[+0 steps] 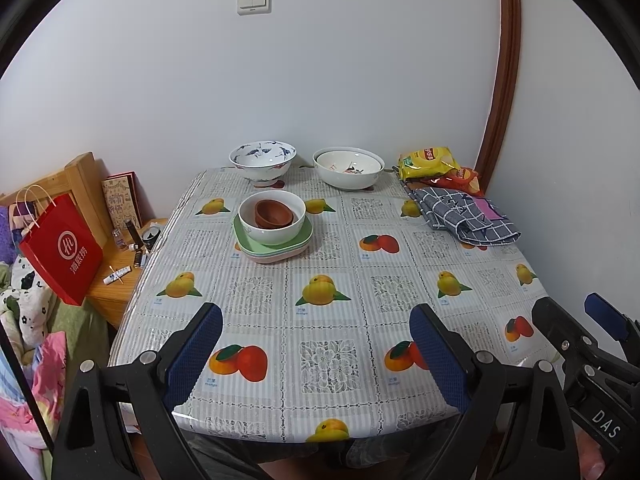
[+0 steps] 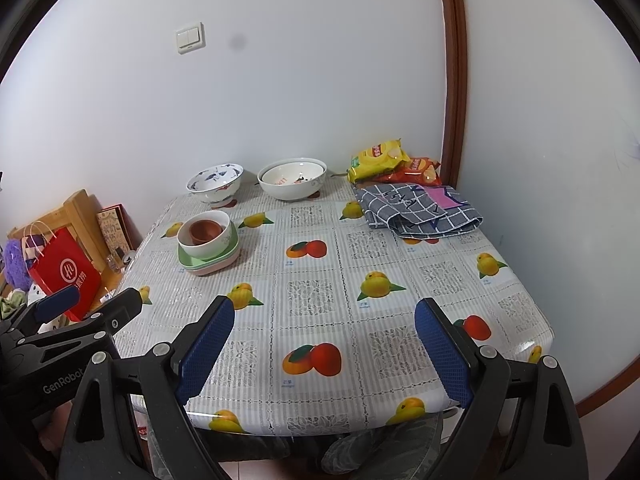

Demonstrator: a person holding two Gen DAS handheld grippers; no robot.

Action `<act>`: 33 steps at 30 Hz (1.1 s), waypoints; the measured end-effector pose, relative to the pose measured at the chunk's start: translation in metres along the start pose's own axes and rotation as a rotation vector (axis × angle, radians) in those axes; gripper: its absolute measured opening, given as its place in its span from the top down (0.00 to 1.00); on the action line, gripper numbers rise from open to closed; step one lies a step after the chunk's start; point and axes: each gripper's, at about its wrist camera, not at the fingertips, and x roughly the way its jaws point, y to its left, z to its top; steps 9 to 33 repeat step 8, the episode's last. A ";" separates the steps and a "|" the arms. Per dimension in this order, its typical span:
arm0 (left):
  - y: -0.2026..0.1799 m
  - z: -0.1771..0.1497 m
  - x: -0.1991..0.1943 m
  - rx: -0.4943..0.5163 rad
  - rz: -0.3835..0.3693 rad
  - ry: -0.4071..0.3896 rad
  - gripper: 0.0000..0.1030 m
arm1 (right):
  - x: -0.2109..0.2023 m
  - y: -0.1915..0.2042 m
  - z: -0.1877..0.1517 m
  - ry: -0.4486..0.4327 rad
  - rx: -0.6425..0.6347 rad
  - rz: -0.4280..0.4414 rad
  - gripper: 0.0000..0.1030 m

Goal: Organize plates and bowls

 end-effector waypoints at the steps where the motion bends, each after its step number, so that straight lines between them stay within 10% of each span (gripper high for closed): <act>1: 0.001 0.000 0.000 -0.002 0.001 0.000 0.08 | 0.000 0.000 0.000 0.000 0.000 0.000 0.12; 33: 0.004 0.000 0.002 -0.003 0.006 -0.008 0.08 | -0.001 0.001 0.000 -0.008 -0.004 0.007 0.12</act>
